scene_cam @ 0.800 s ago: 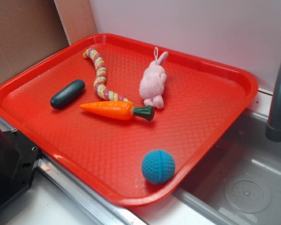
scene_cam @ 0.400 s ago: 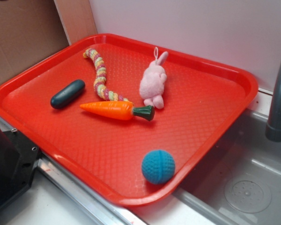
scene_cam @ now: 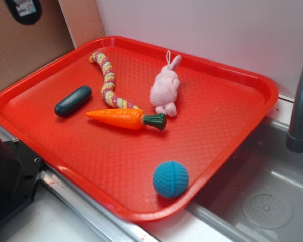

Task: Grab the blue ball.

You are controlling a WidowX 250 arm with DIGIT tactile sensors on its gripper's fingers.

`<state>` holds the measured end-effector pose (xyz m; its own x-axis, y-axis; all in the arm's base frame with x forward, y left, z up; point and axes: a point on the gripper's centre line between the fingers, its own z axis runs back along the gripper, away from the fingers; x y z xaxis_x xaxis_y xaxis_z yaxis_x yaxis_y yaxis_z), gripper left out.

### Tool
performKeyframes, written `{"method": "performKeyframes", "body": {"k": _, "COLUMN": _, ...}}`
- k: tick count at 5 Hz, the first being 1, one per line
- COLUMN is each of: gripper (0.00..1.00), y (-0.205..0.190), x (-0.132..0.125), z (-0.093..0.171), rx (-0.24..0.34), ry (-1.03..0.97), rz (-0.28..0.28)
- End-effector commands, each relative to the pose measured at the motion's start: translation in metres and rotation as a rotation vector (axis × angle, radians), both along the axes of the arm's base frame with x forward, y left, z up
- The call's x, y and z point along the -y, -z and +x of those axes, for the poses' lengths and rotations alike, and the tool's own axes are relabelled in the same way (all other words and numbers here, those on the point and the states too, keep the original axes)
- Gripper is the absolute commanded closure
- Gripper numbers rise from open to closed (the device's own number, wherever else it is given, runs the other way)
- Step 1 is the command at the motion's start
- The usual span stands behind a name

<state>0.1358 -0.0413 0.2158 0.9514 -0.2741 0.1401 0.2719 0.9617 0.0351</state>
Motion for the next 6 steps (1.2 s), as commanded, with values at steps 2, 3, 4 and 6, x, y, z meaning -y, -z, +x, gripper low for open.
{"method": "performKeyframes", "body": {"k": 2, "gripper": 0.0, "y": 0.04, "x": 0.061, "z": 0.017, "rx": 0.203, "ry": 0.727, "rz": -0.169}}
{"method": "performKeyframes", "body": {"k": 3, "gripper": 0.0, "y": 0.054, "x": 0.074, "z": 0.018, "rx": 0.213, "ry": 0.931, "rz": -0.228}}
{"method": "performKeyframes", "body": {"k": 4, "gripper": 0.0, "y": 0.078, "x": 0.092, "z": 0.025, "rx": 0.188, "ry": 1.069, "rz": -0.266}}
{"method": "performKeyframes", "body": {"k": 6, "gripper": 0.0, "y": 0.123, "x": 0.115, "z": 0.026, "rx": 0.134, "ry": 1.166, "rz": -0.266}}
